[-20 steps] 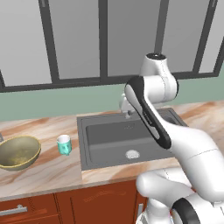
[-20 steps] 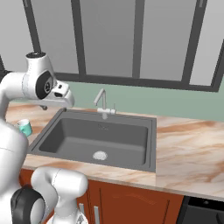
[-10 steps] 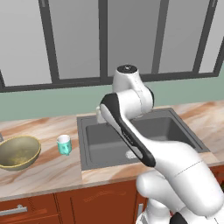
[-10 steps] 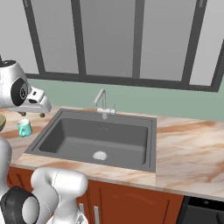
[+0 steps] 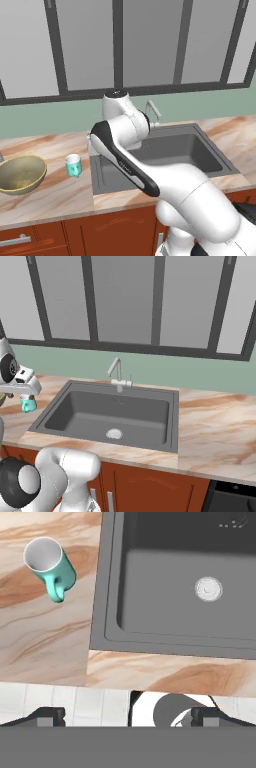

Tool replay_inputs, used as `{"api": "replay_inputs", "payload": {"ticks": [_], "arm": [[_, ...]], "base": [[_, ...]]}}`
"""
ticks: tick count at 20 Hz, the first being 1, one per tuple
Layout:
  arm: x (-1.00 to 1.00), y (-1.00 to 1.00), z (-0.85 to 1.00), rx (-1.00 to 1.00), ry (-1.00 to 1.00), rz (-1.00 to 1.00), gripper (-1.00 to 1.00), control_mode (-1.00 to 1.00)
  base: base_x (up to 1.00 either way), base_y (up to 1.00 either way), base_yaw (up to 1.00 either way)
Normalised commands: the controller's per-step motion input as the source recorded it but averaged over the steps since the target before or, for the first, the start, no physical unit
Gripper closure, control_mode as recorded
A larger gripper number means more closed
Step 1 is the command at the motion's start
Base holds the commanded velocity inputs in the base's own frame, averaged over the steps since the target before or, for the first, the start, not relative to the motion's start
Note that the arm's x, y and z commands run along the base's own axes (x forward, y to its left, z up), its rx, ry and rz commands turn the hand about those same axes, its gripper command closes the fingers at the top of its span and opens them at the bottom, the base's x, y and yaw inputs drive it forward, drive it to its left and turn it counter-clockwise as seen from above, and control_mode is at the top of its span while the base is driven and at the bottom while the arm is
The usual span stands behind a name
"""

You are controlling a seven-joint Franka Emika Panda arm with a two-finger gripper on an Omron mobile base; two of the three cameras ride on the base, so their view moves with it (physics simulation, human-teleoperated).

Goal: Pick the mug and place it in the sink. Pick the bowl and place it in the open cabinet and then close the cabinet.

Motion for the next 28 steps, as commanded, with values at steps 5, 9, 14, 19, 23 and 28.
{"api": "replay_inputs", "payload": {"ticks": [5, 9, 14, 19, 23, 28], "arm": [[0.00, 0.41, -0.48, -0.02, 0.07, 0.00, -1.00, -1.00], [0.00, 0.39, -0.45, 0.00, 0.00, 0.01, -1.00, -1.00], [0.00, 0.42, -0.39, 0.00, -0.02, 0.01, -1.00, -1.00], [0.03, 0.23, -0.33, 0.02, -0.01, 0.00, -1.00, -1.00], [0.23, 0.05, -0.24, 0.03, 0.00, 0.01, -1.00, -1.00], [0.38, 0.03, -0.14, 0.01, 0.00, 0.00, -1.00, -1.00]], "base": [[0.00, 0.00, 0.00], [0.00, 0.00, 0.00], [0.00, 0.00, 0.00], [0.00, 0.00, 0.00], [0.00, 0.00, 0.00], [0.00, 0.00, 0.00]]}}
